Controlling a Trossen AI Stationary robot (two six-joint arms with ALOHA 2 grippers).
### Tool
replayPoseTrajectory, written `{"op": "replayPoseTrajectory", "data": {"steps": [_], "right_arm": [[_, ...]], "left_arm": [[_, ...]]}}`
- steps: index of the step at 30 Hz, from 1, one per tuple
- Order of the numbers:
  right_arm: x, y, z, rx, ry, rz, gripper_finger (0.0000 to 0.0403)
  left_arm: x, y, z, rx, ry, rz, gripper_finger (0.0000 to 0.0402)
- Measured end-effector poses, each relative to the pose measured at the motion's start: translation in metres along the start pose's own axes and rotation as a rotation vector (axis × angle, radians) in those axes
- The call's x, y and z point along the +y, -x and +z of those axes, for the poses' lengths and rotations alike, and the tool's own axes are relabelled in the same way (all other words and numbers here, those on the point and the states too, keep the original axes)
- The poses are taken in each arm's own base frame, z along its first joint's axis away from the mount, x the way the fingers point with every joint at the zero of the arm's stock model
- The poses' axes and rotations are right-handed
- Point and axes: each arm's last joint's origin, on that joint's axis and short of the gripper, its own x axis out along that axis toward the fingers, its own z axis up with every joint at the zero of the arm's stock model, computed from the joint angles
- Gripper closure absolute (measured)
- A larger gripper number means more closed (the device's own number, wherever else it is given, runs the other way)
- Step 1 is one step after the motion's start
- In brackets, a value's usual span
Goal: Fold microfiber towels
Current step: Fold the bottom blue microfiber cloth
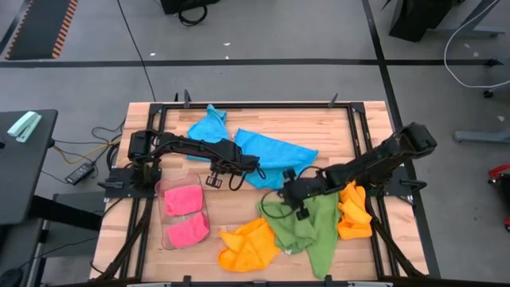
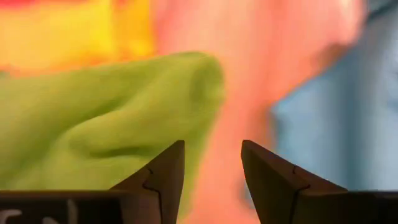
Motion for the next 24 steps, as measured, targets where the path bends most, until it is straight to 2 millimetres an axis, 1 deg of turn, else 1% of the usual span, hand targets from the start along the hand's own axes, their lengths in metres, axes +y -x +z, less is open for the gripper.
{"op": "replayPoseTrajectory", "data": {"steps": [3, 7, 10, 12, 17, 20, 24], "right_arm": [[-0.015, -0.002, -0.003, 0.015, -0.027, -0.050, 0.0235], [-0.028, -0.018, -0.013, 0.060, -0.062, -0.076, 0.0231], [-0.031, -0.030, -0.015, 0.034, -0.078, -0.062, 0.0218], [-0.030, -0.036, -0.020, 0.058, -0.075, -0.058, 0.0209], [-0.032, -0.045, -0.030, 0.123, -0.064, -0.074, 0.0200], [-0.033, -0.048, -0.032, 0.133, -0.057, -0.079, 0.0211], [-0.033, -0.048, -0.033, 0.136, -0.057, -0.078, 0.0253]], "left_arm": [[0.000, 0.000, 0.001, -0.005, 0.002, 0.002, 0.0392], [0.001, 0.000, 0.002, -0.018, 0.007, 0.005, 0.0393], [0.001, 0.000, 0.003, -0.029, 0.011, 0.009, 0.0381], [0.001, 0.000, 0.003, -0.028, 0.011, 0.009, 0.0377], [0.001, 0.000, 0.003, -0.028, 0.010, 0.009, 0.0391], [0.001, 0.000, 0.003, -0.028, 0.010, 0.009, 0.0396], [0.001, 0.000, 0.003, -0.028, 0.011, 0.009, 0.0383]]}}
